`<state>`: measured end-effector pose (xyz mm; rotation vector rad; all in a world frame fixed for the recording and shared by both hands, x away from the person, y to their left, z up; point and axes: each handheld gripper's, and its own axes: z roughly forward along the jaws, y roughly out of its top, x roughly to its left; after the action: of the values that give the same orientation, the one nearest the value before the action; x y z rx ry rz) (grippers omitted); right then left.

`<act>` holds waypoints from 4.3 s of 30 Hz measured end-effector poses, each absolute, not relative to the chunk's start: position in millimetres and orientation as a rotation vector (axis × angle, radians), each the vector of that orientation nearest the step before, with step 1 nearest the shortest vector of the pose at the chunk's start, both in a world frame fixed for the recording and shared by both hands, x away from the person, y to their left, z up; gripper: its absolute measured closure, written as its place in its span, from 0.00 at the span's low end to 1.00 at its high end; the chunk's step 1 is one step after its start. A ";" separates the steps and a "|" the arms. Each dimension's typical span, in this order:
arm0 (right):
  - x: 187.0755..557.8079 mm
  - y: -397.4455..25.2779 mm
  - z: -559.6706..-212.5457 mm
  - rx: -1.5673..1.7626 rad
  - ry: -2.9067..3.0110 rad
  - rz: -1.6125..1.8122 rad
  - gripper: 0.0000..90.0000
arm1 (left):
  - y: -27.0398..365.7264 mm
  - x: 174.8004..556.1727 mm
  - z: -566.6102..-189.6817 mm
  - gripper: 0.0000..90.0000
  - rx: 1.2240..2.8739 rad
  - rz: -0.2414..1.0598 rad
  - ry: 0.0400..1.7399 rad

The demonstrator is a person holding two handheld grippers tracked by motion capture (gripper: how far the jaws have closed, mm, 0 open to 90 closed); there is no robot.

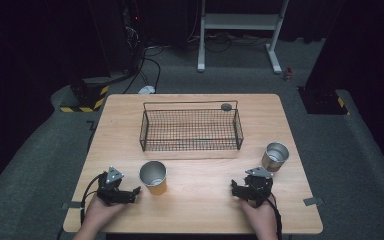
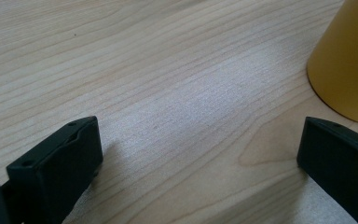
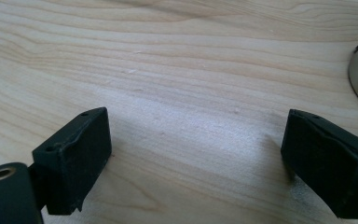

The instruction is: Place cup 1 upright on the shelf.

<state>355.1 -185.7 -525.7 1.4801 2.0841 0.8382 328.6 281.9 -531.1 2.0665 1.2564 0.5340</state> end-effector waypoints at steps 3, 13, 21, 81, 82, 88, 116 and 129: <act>354.2 -185.8 -525.7 1.471 2.090 0.840 0.09 | 281.8 328.6 -531.1 0.00 2.065 0.536 1.257; 354.2 -186.1 -525.8 1.467 2.094 0.842 0.09 | 281.8 328.4 -531.1 0.00 2.064 0.535 1.258; 354.2 -186.3 -525.7 1.466 2.097 0.843 0.09 | 281.3 329.0 -531.1 0.00 2.061 0.537 1.266; 352.9 -185.7 -525.6 1.475 2.089 0.844 0.10 | 284.4 300.7 -488.6 0.06 1.921 0.635 1.145; 352.8 -185.4 -525.6 1.479 2.087 0.845 0.10 | 282.6 298.5 -486.5 0.06 1.921 0.635 1.133; 353.2 -186.0 -525.7 1.469 2.092 0.845 0.10 | 279.6 295.6 -483.0 0.04 1.918 0.626 1.114; 353.4 -185.9 -525.6 1.468 2.094 0.846 0.10 | 246.1 285.3 -475.1 0.01 1.931 0.543 0.942; 353.3 -185.8 -525.6 1.468 2.094 0.846 0.10 | 232.2 294.5 -471.3 0.01 1.940 0.542 0.905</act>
<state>353.3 -185.8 -525.6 1.4676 2.0942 0.8462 294.5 232.2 -471.3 1.9404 0.9050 0.5421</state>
